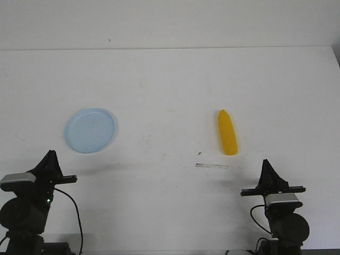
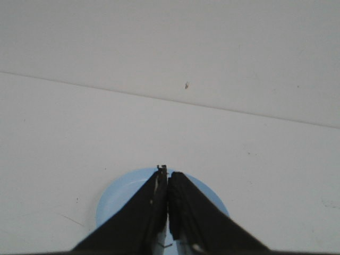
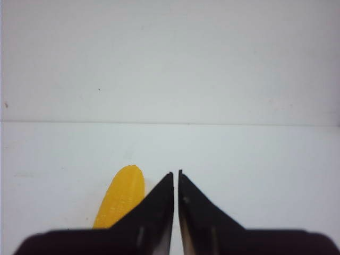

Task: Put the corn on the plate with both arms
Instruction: 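Reach the left gripper forward to the rim of the light blue plate, then hook the left gripper on the plate rim nearest the robot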

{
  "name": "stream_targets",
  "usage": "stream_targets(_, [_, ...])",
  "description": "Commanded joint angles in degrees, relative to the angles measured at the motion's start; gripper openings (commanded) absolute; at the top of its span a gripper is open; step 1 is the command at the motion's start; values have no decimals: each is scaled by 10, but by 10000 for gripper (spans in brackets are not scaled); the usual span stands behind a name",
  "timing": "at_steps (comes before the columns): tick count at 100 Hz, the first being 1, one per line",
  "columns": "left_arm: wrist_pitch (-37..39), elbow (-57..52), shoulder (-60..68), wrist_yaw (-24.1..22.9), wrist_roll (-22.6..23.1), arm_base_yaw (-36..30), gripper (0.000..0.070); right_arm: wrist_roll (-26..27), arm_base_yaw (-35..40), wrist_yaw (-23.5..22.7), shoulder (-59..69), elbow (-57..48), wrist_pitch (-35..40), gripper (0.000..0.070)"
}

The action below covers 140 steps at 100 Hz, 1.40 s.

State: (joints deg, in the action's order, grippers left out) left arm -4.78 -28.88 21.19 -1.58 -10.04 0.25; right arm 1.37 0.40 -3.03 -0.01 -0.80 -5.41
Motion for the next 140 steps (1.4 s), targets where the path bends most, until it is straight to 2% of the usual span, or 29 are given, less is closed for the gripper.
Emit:
stream_targets(1, [-8,-18,37,1,-2,1,1,5,0,0,1,1,-6,16])
stream_targets(22, [-101,-77,162,1,-2,1,1,5,0,0,1,1,-6,15])
stream_targets(38, [-142,-124,240,5,-30,0,1,5,0,0,1,1,-6,15])
stream_targets(47, [-172,-156,283,46,-36,2,1,5,0,0,1,1,-6,15])
stream_targets(83, [-325,-306,499,130,-38,76,1,5,0,0,1,1,-6,15])
stream_targets(108, [-396,-407,619,262,-25,134,1,5,0,0,1,1,-6,15])
stream_targets(122, [-402,-438,674,294,-30,158,6,5,0,0,1,1,-6,16])
stream_targets(128, [-400,-441,690,293,-37,170,62,5,0,0,1,1,-6,15])
stream_targets(140, [-393,-441,708,292,-42,191,285,5,0,0,1,1,-6,16])
